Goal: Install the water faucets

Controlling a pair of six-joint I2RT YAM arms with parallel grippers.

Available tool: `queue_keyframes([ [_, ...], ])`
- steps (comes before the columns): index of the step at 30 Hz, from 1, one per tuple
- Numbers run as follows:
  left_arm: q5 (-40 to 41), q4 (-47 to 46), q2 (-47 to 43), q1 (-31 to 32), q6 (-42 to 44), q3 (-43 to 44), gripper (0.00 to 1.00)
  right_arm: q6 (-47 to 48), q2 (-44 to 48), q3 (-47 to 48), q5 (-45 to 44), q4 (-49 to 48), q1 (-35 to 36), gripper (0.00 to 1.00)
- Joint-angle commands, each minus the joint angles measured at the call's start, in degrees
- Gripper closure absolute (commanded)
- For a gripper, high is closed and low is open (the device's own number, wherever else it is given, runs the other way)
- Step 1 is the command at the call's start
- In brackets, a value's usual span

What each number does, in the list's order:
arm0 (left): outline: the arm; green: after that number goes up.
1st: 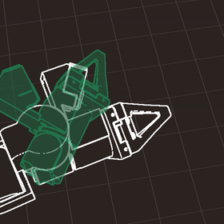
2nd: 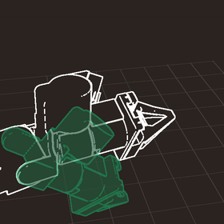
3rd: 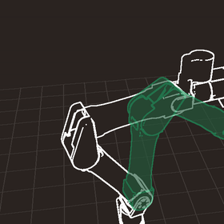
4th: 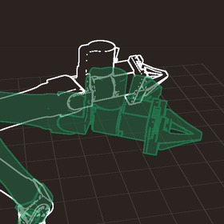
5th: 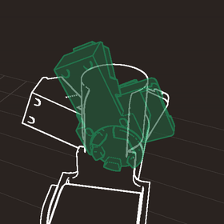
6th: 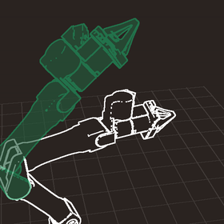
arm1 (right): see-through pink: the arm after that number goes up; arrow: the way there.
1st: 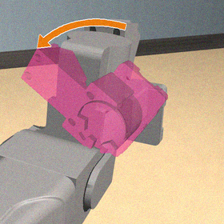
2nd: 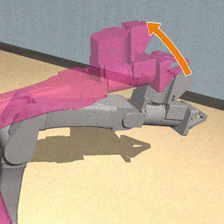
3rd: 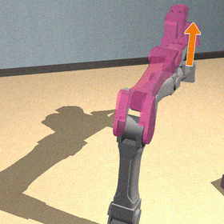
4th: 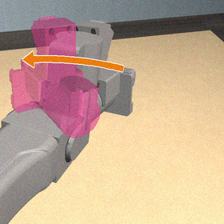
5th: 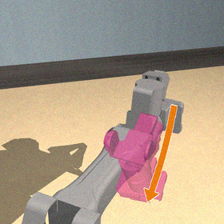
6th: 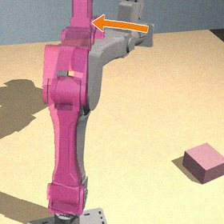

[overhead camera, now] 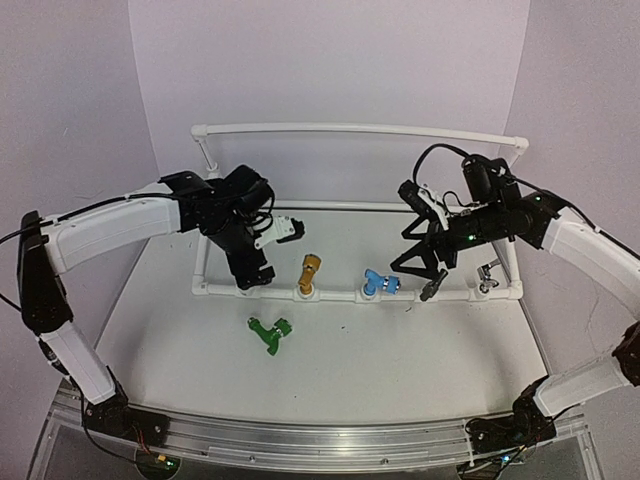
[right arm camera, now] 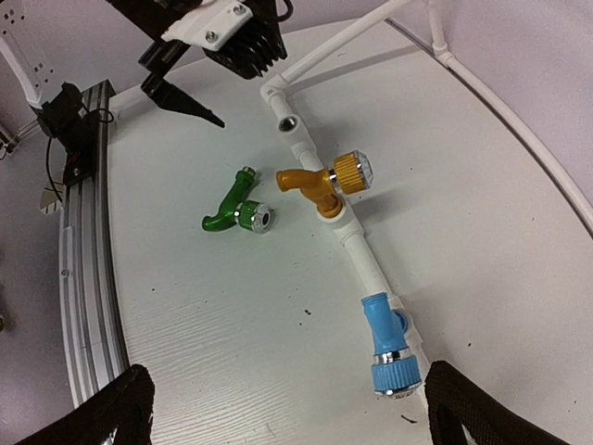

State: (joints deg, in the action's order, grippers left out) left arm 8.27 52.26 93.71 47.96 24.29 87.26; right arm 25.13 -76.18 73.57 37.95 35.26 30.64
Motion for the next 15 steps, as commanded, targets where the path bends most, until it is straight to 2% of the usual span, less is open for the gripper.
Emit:
queue_keyframes([
  [1,-6.6,-4.8,-8.3,-3.0,-20.7,-4.7,0.0,4.3,-3.7,9.7,-3.9,2.7,1.4,0.02],
  [5,-14.0,-5.3,-10.2,-9.4,-37.4,-8.4,0.0,10.3,-8.3,17.3,-11.4,7.5,5.3,0.02],
  [8,-15.9,-12.0,-12.4,-10.3,-48.8,-14.3,0.0,13.9,-12.3,23.1,-15.0,9.7,8.1,0.02],
  [11,-13.0,-16.0,-14.4,-10.3,-60.0,-20.0,0.0,17.0,-15.2,27.4,-16.1,11.9,10.4,0.02],
  [15,-3.1,-15.0,-16.3,-10.4,-67.4,-21.9,0.0,18.6,-18.1,29.6,-18.9,14.7,12.5,0.02],
])
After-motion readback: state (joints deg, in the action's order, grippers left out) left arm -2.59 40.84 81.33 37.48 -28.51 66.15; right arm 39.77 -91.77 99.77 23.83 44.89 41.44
